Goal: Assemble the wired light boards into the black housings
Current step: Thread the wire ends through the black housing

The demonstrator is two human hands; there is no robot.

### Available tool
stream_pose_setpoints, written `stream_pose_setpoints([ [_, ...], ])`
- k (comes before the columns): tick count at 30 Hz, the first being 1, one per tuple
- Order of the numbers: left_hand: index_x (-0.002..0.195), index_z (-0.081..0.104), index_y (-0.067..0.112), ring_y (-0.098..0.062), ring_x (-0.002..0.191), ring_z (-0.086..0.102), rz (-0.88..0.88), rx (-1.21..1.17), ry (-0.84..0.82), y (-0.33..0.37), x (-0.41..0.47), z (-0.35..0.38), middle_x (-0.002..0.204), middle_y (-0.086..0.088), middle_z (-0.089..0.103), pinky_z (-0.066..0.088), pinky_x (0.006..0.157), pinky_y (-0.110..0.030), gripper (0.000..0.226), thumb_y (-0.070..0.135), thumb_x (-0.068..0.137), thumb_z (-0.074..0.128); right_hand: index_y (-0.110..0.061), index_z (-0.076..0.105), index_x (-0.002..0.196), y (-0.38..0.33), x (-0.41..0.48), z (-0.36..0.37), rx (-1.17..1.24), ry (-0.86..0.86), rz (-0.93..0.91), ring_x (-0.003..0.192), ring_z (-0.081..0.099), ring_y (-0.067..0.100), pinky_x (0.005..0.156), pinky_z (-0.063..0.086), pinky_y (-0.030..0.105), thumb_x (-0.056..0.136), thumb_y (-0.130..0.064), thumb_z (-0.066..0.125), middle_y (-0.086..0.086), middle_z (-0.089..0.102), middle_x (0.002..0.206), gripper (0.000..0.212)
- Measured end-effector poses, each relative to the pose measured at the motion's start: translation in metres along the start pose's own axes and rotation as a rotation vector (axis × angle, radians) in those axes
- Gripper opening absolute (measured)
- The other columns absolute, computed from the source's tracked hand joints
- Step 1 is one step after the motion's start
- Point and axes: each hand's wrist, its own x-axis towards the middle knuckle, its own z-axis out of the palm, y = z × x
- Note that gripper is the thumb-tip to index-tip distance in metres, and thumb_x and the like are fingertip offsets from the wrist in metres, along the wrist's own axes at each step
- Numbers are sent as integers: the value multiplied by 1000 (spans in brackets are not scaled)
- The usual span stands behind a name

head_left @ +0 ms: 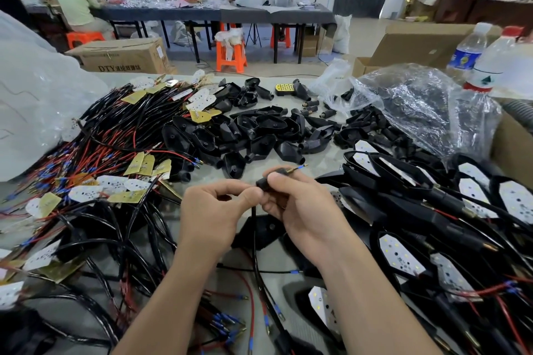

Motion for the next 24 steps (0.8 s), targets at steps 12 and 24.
stream_pose_setpoints([
  [12, 87, 82, 13, -14, 52, 64, -423, -228, -172, 3, 1, 2, 73, -6, 75, 49, 46, -23, 45, 42, 104, 52, -4, 79, 85, 4, -2, -2, -15, -69, -83, 64, 51, 17, 55, 43, 23, 97, -13, 51, 15, 68, 83, 32],
  [24, 65, 78, 24, -5, 54, 48, -433, -572, -5, 4, 16, -19, 62, 6, 58, 38, 50, -15, 30, 33, 92, 65, -15, 78, 76, 10, 4, -3, -234, 224, -132, 49, 45, 11, 44, 34, 17, 106, -19, 47, 5, 58, 60, 44],
])
